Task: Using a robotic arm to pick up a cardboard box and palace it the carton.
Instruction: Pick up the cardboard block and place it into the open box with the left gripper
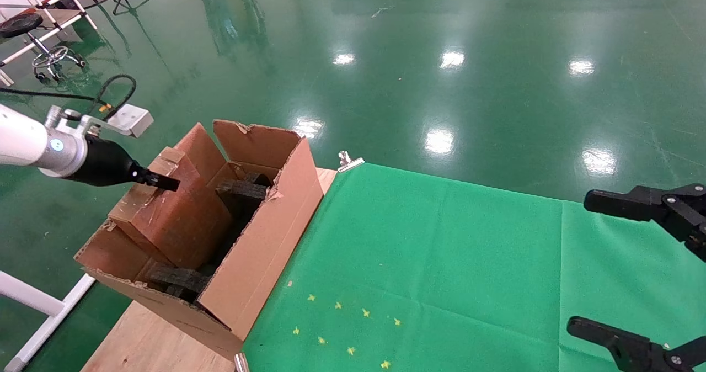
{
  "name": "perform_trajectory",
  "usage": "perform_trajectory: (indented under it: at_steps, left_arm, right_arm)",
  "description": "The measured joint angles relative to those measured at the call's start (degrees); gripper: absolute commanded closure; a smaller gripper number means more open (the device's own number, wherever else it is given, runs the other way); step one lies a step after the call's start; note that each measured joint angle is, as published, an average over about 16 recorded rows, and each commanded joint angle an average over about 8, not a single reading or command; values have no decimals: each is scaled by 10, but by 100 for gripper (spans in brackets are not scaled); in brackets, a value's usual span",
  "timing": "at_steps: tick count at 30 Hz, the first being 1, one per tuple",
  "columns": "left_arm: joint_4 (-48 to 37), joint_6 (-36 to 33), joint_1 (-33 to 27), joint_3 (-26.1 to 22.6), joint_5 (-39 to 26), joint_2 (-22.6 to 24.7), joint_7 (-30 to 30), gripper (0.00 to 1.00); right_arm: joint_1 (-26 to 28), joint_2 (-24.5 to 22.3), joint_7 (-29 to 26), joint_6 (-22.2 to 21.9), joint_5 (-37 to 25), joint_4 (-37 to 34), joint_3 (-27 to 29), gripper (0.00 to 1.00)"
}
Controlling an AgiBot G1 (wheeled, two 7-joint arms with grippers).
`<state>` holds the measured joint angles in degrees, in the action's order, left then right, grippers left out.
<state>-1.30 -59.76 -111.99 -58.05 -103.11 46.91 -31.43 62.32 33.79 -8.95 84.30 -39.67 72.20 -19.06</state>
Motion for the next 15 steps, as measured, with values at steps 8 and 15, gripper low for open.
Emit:
perform_trajectory:
  at_steps: [8, 15]
  left_arm:
    - [1, 31, 41, -3, -5, 10, -12, 100]
    - [3, 51, 76, -6, -9, 24, -23, 100]
  right_arm:
    - [0, 0, 0, 0, 0, 0, 0, 0]
    - [0, 0, 0, 0, 0, 0, 0, 0]
